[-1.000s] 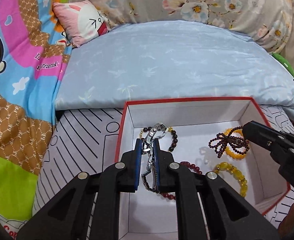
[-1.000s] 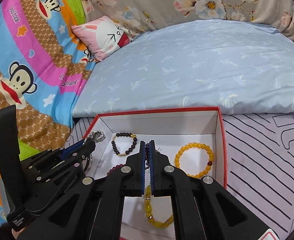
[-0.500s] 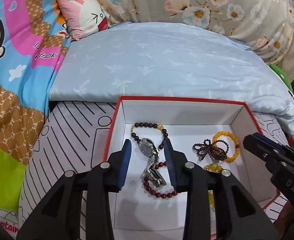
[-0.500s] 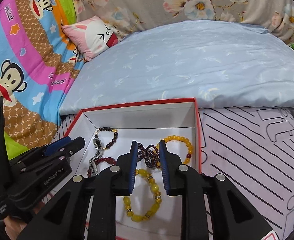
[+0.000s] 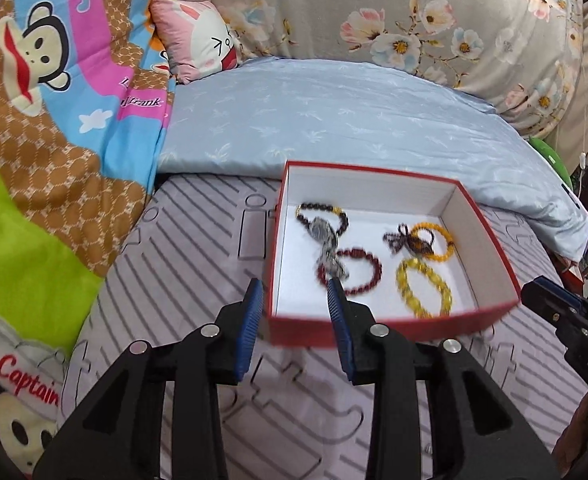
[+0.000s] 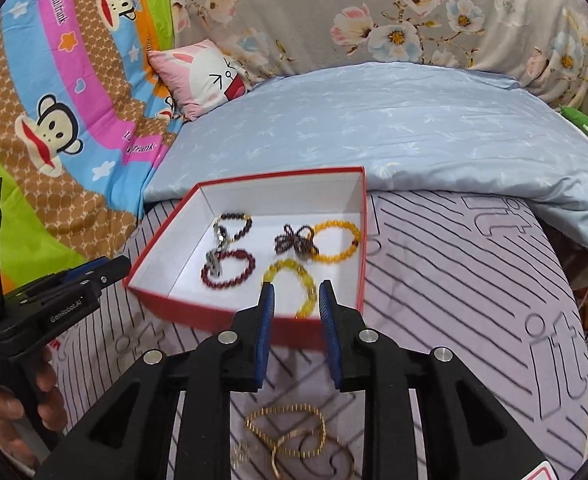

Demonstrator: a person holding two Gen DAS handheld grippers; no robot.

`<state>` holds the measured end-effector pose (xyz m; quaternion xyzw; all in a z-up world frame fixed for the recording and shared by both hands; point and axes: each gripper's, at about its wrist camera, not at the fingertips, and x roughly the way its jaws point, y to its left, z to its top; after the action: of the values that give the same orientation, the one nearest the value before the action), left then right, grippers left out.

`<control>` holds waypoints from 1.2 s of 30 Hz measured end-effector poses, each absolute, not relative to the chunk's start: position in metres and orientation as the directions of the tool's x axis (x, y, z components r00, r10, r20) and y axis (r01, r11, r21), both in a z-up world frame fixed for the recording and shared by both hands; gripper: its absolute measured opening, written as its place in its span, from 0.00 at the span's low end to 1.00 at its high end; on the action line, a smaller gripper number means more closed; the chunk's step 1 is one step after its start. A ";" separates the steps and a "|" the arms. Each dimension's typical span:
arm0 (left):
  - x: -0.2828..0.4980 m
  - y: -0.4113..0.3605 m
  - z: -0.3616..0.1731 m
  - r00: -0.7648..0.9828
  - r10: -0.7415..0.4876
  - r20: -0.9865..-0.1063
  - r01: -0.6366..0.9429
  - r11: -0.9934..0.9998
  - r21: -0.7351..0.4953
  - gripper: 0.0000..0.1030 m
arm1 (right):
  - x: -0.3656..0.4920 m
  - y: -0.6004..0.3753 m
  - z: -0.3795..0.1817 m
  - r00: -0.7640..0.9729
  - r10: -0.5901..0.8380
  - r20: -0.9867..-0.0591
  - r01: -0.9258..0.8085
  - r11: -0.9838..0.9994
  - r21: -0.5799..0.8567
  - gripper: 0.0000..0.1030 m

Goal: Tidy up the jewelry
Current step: 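Open both grippers to drop the watch and bead strand into the box, then move both grippers back to the gold bracelets on the sheet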

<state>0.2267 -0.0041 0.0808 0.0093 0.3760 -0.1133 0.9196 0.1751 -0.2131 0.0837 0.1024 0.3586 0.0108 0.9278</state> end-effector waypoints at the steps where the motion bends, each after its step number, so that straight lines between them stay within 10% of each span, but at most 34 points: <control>1: 0.218 -0.002 0.079 0.690 -0.206 -0.694 0.220 0.973 -0.069 0.31 | 0.166 -0.209 0.083 0.740 0.091 -0.667 0.051 0.980 0.191 0.23; 36: 0.096 0.008 0.013 0.622 -0.228 -0.749 0.232 0.967 -0.102 0.51 | 0.055 -0.211 0.021 0.637 0.106 -0.763 0.140 0.958 0.250 0.24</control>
<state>0.0959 0.0077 0.0132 0.0026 0.4158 -0.1278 0.9004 0.0551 -0.2113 0.0207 0.1445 0.4258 -0.0097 0.8931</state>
